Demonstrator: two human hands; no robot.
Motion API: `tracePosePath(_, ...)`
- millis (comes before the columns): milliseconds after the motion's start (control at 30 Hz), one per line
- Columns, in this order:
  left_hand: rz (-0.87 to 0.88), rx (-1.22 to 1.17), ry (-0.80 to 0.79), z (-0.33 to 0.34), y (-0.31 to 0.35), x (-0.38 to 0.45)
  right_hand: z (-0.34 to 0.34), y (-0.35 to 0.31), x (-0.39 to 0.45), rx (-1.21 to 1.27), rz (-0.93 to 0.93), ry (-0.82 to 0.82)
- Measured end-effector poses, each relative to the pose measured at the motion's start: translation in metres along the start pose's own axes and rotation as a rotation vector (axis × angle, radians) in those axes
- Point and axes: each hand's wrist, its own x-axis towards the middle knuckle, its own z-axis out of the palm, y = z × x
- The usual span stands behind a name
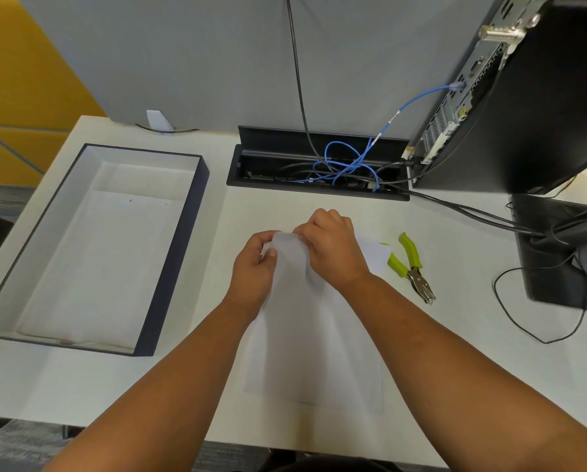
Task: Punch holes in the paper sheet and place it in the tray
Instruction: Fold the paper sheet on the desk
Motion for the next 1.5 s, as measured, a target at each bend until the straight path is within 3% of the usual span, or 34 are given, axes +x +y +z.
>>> tracePosePath(233, -0.016, -0.061, -0.035, -0.001, 0.002, 0.000, -0.004, -0.004, 0.000, 0.040, 0.006, -0.006)
tracePosePath(633, -0.022, 0.086, -0.019, 0.003, 0.004, 0.002, -0.006, -0.005, 0.004, 0.022, -0.022, 0.014)
tracePosePath(933, -0.003, 0.133, 0.004, 0.003, 0.005, 0.003, -0.001, -0.009, 0.006, 0.151, 0.016, 0.023)
tracePosePath(1033, 0.006, 0.118, 0.042, -0.002, 0.004, 0.002, 0.002, -0.002, 0.004, 0.062, -0.012, 0.056)
tracePosePath(1267, -0.079, 0.042, 0.157, -0.021, -0.005, 0.008, 0.000, 0.034, -0.017, -0.055, 0.167, -0.011)
tracePosePath(1500, -0.108, -0.057, 0.165, -0.027, -0.008, 0.008, -0.005, 0.054, -0.032, 0.419, 0.397, 0.027)
